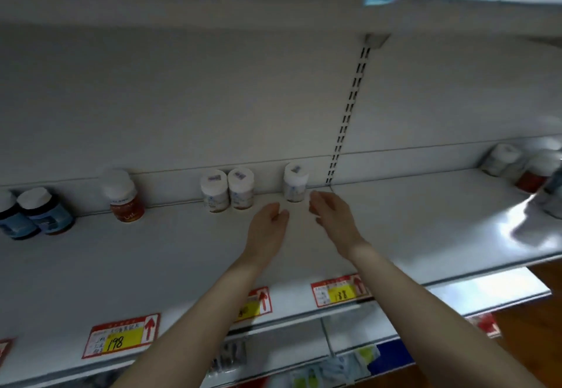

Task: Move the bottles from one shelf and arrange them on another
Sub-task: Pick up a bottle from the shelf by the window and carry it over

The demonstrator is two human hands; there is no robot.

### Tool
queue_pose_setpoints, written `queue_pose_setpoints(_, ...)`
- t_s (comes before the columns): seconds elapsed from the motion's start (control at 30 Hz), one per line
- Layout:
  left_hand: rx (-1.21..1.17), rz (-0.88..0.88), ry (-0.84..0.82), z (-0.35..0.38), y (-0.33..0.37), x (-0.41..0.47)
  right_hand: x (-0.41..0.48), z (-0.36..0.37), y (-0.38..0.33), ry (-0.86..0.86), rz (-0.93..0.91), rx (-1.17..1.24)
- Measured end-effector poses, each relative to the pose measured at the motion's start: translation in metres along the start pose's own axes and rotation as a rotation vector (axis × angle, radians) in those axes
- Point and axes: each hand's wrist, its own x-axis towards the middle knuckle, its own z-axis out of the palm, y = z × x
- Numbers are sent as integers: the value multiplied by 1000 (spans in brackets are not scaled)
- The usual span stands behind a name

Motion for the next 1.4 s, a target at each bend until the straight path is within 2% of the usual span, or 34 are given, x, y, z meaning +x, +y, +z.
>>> queue_pose_setpoints(0.23, 18, 115, -124, 102, 70, -19, -20, -136, -1, 212, -39, -41)
queue_pose_setpoints(0.33, 60, 180, -201, 178, 107, -32, -30, -219, 9, 290, -16, -56)
queue_pose_setpoints(0.43, -38, 248, -261, 258, 136, -52, -43, -304, 25, 363, -4, -25)
queue_pose_setpoints(0.6, -52, 265, -349, 369, 168, -82, -65, -424, 58, 488, 9, -12)
queue_pose_setpoints(0.73, -14, 270, -400, 428, 179, -85, -69, -487, 84, 563, 70, -3)
queue_pose_setpoints(0.97, 16, 214, -420, 498, 176, -38, -29, -540, 127, 540, 157, -48)
queue_pose_setpoints(1.17, 77, 195, -381, 551, 176, 26, 37, -551, 151, 425, 179, -170)
queue_pose_setpoints(1.27, 93, 175, -428, 569, 175, 50, 65, -548, 161, 348, 182, -133)
queue_pose_setpoints(1.4, 95, 252, -459, 581, 173, 70, 89, -548, 169, 295, 139, -105)
